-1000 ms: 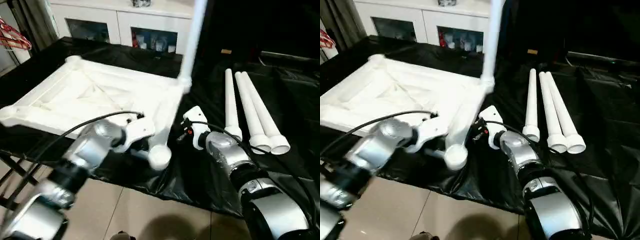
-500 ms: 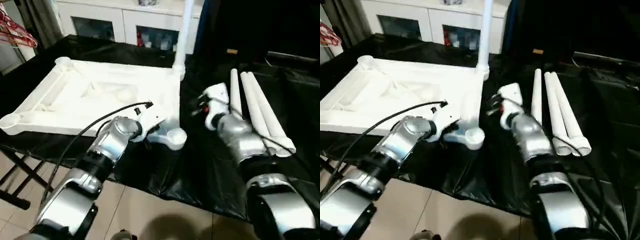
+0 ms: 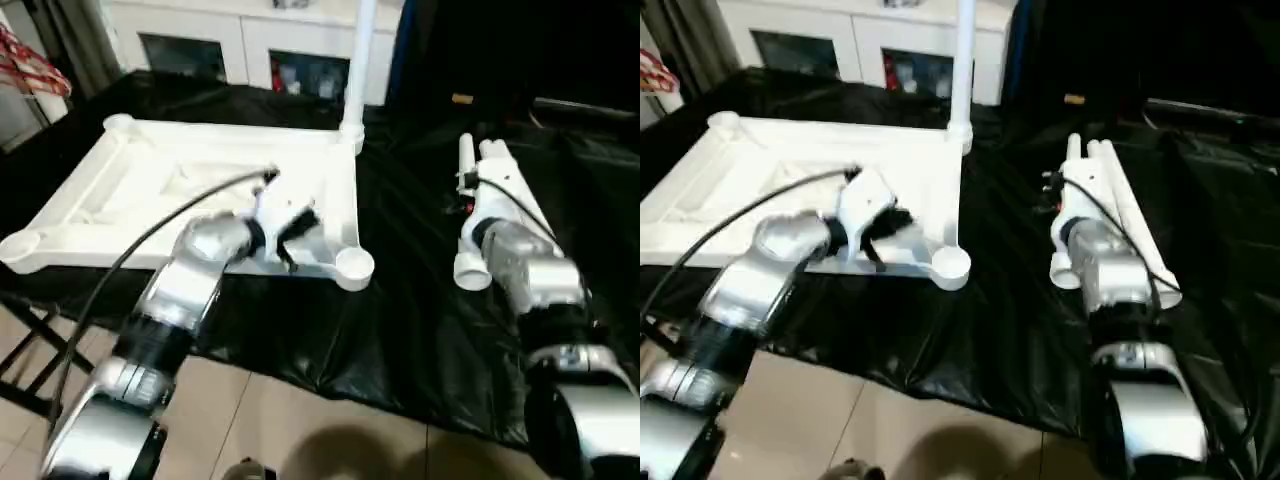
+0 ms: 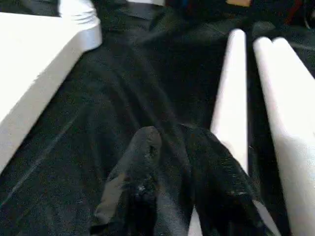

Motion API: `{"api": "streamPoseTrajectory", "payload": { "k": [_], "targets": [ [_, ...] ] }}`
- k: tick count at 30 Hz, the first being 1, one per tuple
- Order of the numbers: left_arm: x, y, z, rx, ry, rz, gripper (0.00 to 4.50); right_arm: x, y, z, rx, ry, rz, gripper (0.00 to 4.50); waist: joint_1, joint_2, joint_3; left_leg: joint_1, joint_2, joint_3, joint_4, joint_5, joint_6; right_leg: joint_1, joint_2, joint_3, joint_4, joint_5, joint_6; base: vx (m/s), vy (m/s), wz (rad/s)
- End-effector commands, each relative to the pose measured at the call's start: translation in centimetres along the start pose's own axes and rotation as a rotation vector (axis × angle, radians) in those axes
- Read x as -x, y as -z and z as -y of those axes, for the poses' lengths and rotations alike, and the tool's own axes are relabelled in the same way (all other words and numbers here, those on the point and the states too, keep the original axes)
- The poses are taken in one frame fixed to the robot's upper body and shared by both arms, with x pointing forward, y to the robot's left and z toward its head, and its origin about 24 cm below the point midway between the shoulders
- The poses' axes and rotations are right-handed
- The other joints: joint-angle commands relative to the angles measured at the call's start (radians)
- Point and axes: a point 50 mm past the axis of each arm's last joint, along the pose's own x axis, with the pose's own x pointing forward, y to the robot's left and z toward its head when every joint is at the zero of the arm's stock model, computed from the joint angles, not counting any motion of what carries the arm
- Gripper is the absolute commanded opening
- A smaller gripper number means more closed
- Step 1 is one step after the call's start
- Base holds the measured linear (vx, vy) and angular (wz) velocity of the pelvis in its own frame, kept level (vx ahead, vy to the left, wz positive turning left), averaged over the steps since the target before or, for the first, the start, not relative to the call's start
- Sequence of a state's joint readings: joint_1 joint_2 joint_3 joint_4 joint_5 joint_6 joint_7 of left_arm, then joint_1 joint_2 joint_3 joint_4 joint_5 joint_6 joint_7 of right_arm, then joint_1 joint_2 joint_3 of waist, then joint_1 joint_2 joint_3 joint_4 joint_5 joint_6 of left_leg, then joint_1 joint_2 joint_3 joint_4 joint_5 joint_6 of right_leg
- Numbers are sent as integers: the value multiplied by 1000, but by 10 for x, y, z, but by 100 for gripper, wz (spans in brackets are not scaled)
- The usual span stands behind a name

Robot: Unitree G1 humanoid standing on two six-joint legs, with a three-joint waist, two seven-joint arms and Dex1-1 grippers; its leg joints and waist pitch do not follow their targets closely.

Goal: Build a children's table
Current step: Pick table leg

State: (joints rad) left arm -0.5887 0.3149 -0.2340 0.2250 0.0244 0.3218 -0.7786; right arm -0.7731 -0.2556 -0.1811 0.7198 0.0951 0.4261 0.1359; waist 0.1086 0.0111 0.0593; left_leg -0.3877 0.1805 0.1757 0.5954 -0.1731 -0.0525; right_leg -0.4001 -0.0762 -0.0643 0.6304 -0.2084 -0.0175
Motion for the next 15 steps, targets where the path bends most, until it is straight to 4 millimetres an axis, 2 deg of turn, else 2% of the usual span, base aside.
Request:
{"api": "streamPoseTrajectory", "payload": {
  "k": [1,4,7,9,10,11,12,13,14,15],
  "targets": [
    [5,-13,5,-13,56,64,123,-2,-1,5,-14,41,-41,146,0,-12,-76,18,41,-8,-62,-96,23,53,-68,46,-63,-23,-231,0,0,0],
    [8,-13,15,20,105,65,127,-6,-4,9,-11,71,-60,158,-2,-10,-73,19,41,-6,-62,-111,12,51,-67,46,-64,-43,-226,0,0,0],
    [8,-14,18,30,123,65,161,-8,-5,11,-14,95,-76,182,-2,-12,-74,20,41,-7,-63,-118,5,52,-69,47,-64,-61,-216,0,0,0],
    [9,-16,21,41,137,67,172,-10,-4,14,-21,128,-106,199,-4,-16,-75,18,39,-7,-62,-110,3,54,-67,46,-61,-57,-211,0,0,0],
    [9,-16,22,40,141,66,172,-10,-4,15,-21,135,-109,199,-5,-24,-74,16,38,-5,-61,-103,6,54,-65,46,-62,-48,-209,0,0,0],
    [9,-16,22,40,141,66,183,-10,-4,15,-21,135,-109,213,-5,-24,-74,16,38,-5,-61,-103,6,54,-65,46,-62,-48,-209,0,0,0],
    [10,-16,23,42,144,65,199,-10,-5,16,-20,143,-111,224,-4,-19,-75,15,38,-6,-60,-92,10,54,-66,46,-59,-34,-205,0,0,0],
    [10,-16,24,44,147,65,207,-10,-5,17,-19,151,-113,232,-5,-28,-75,15,38,-5,-60,-89,13,55,-66,46,-60,-29,-205,0,0,0],
    [11,-16,24,46,148,65,211,-10,-5,19,-17,159,-116,237,-3,-27,-75,15,38,-5,-60,-83,17,55,-66,45,-58,-27,-203,0,0,0],
    [12,-16,25,50,148,62,220,-11,-6,20,-15,167,-118,251,-5,-33,-76,16,38,-3,-59,-77,19,55,-65,45,-58,-21,-204,0,0,0]
  ]
}}
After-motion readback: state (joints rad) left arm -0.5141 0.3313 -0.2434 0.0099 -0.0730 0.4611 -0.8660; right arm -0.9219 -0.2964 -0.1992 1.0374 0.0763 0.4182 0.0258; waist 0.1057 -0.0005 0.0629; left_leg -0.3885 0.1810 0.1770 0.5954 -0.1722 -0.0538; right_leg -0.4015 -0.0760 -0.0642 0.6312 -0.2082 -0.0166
